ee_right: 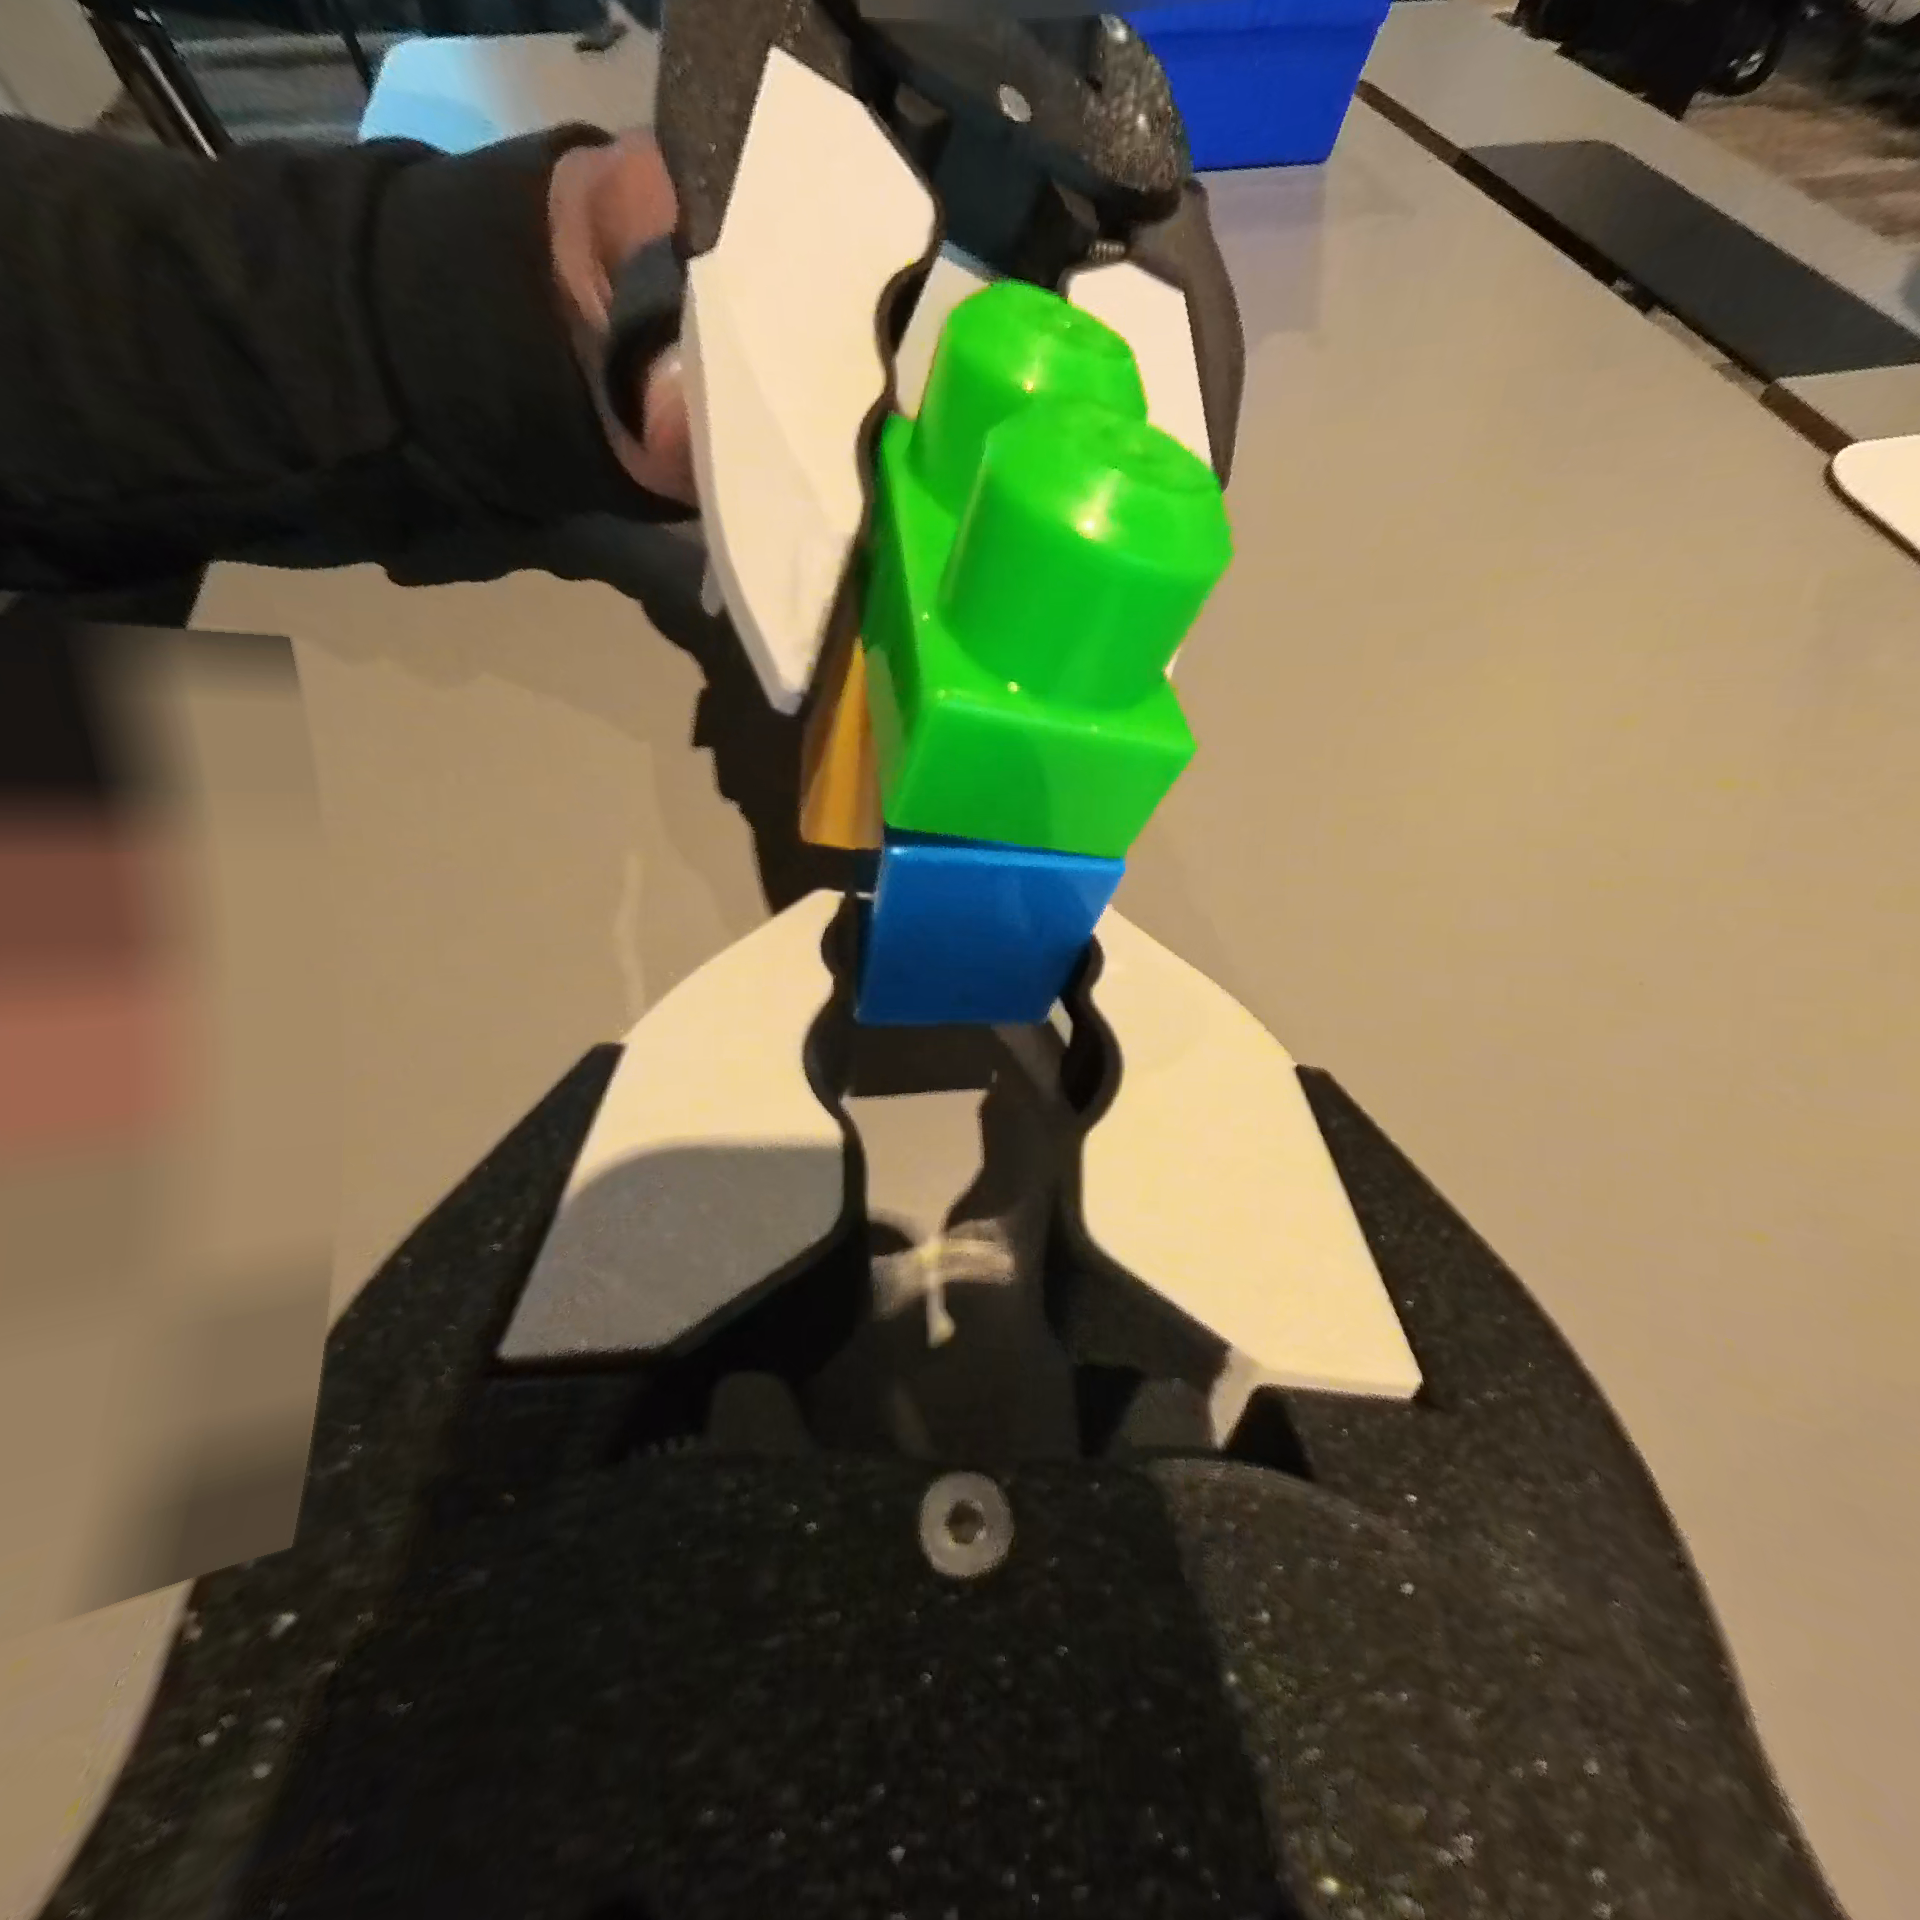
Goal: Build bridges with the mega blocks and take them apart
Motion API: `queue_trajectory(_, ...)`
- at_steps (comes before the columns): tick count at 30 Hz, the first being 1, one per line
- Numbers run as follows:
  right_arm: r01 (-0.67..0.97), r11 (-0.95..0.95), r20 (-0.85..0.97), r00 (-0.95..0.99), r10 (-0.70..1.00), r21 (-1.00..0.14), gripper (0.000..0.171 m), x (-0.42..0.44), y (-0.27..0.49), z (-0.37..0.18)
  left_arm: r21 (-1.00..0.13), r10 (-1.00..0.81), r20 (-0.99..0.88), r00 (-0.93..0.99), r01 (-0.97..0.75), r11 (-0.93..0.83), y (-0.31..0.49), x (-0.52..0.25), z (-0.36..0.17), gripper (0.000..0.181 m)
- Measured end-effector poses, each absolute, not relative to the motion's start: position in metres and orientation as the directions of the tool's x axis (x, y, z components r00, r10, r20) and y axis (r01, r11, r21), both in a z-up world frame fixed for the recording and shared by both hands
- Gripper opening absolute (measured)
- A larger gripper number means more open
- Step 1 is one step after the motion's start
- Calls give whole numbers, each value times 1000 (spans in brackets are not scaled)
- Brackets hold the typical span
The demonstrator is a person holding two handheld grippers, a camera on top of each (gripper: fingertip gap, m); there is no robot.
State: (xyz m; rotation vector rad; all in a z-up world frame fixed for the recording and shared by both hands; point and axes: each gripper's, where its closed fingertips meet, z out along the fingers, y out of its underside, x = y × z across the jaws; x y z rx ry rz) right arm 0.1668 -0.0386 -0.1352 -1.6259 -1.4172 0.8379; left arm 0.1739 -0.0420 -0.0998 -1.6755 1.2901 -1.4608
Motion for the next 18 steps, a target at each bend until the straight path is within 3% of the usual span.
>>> queue_trajectory(8,547,92,206,150,967,-832,37,172,-35,-142,-848,-870,486,-86,-285,-446,-44,174,-99,40)
queue_trajectory(11,556,83,195,144,970,-827,37,174,-36,-143,-857,-872,480,-96,-264,-443,-44,174,-95,40)
queue_trajectory(14,668,119,276,134,952,-735,37,183,-29,-162,-858,-860,500,-105,-197,-475,-38,171,-84,40)
queue_trajectory(18,701,25,139,106,985,-713,38,184,-39,-176,-887,-896,443,-42,-169,-430,-29,167,-81,40)
